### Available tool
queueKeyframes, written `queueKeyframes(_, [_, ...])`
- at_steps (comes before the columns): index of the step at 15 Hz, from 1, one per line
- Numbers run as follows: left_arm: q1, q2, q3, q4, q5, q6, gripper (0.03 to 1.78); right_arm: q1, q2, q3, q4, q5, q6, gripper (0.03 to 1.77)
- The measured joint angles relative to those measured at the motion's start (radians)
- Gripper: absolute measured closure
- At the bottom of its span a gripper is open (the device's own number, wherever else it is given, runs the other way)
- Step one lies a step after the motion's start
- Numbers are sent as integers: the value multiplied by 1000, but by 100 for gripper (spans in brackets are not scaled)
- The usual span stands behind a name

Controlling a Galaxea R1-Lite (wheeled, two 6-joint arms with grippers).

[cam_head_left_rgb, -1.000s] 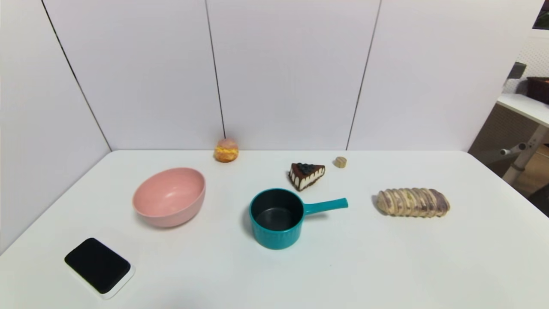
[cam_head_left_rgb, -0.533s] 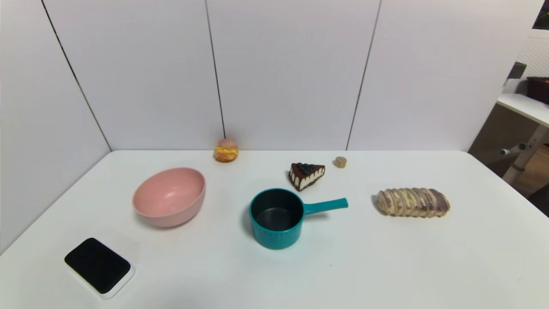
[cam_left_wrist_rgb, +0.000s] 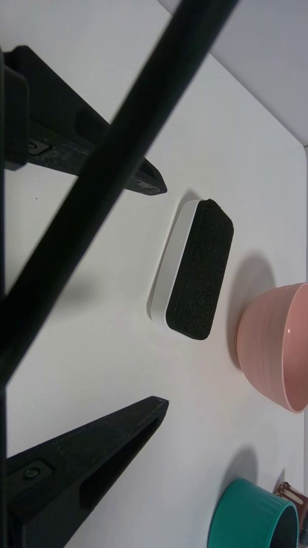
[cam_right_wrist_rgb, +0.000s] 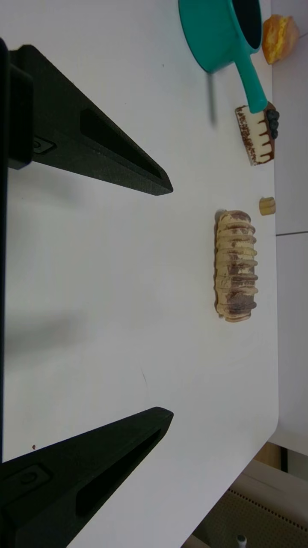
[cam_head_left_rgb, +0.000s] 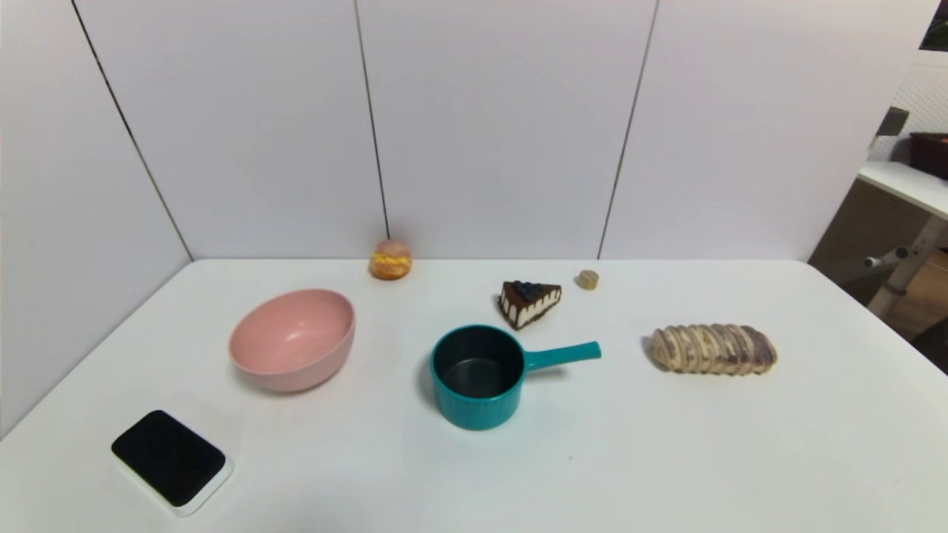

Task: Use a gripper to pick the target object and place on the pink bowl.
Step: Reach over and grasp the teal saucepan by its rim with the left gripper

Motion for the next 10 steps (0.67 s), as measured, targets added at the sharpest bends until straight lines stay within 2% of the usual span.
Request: queueKeyframes(10, [2, 3, 0, 0, 11, -29, 12, 0, 0, 0, 0, 0, 0, 9])
